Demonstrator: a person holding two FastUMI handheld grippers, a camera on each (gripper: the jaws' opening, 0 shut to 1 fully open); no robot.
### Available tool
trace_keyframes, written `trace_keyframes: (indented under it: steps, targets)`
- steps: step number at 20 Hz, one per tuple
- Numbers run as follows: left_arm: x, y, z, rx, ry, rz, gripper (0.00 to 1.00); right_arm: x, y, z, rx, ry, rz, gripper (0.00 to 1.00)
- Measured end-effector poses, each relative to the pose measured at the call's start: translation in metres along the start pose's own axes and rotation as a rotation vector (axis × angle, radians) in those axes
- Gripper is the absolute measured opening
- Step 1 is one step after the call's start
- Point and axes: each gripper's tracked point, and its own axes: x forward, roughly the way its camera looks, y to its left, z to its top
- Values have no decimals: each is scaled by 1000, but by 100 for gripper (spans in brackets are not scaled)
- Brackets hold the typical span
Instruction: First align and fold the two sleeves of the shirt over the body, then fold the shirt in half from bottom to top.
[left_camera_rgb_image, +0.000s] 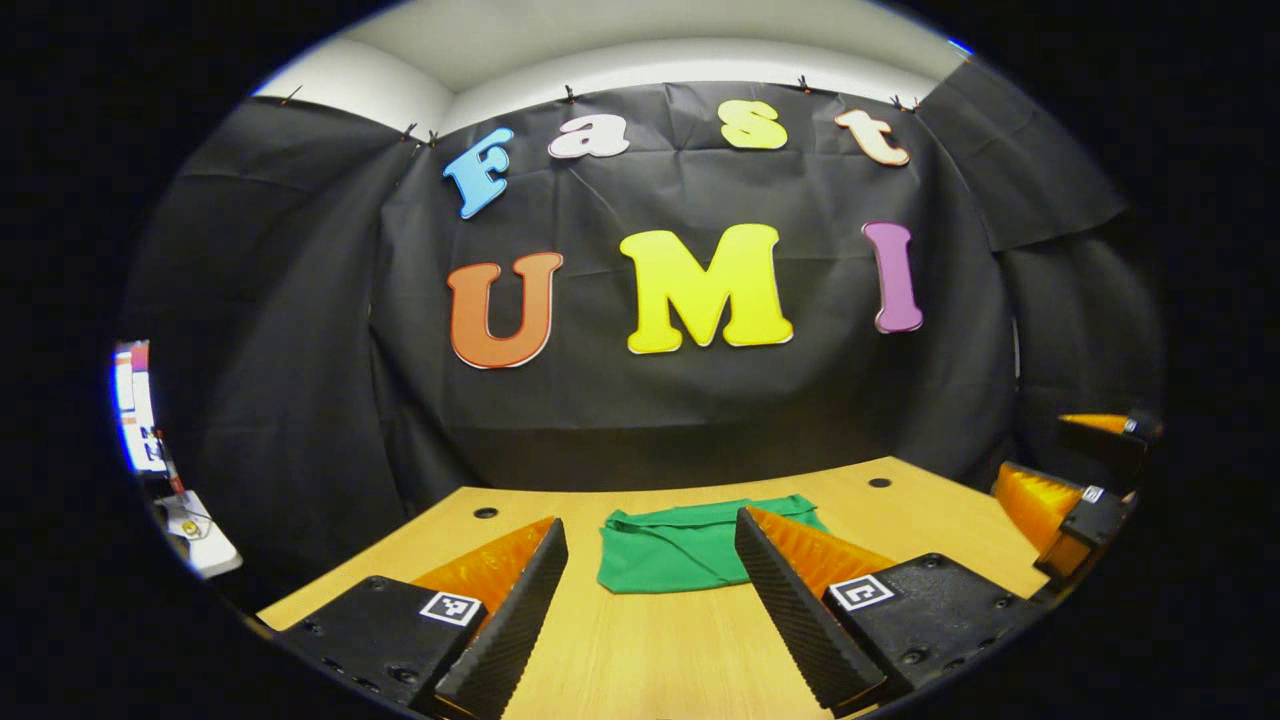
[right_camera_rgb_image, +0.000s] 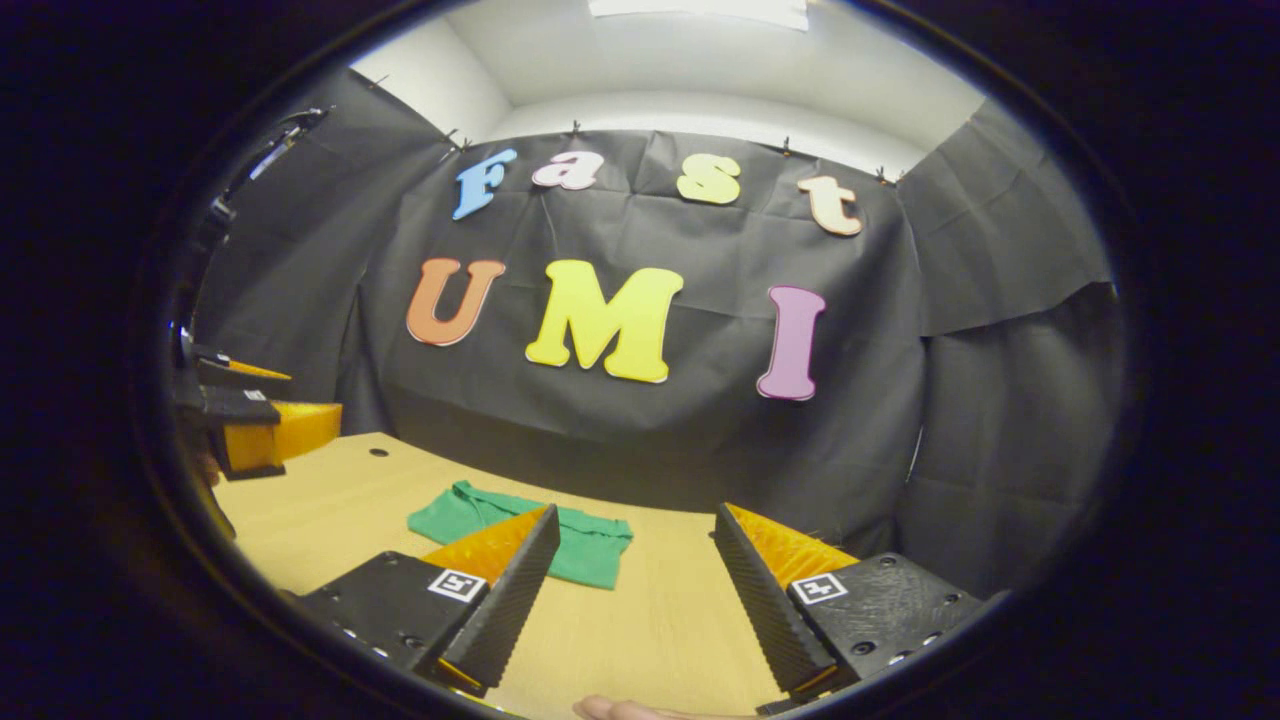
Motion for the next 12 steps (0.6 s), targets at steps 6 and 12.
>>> trace_keyframes:
  steps: [6,12]
  targets:
    - [-38,6,14,23,-90,23,100,-4,-3,-12,18,22,19,93]
    - [-30,28,7,-26,-83,46,100,10,11,-38,30,106,55,97]
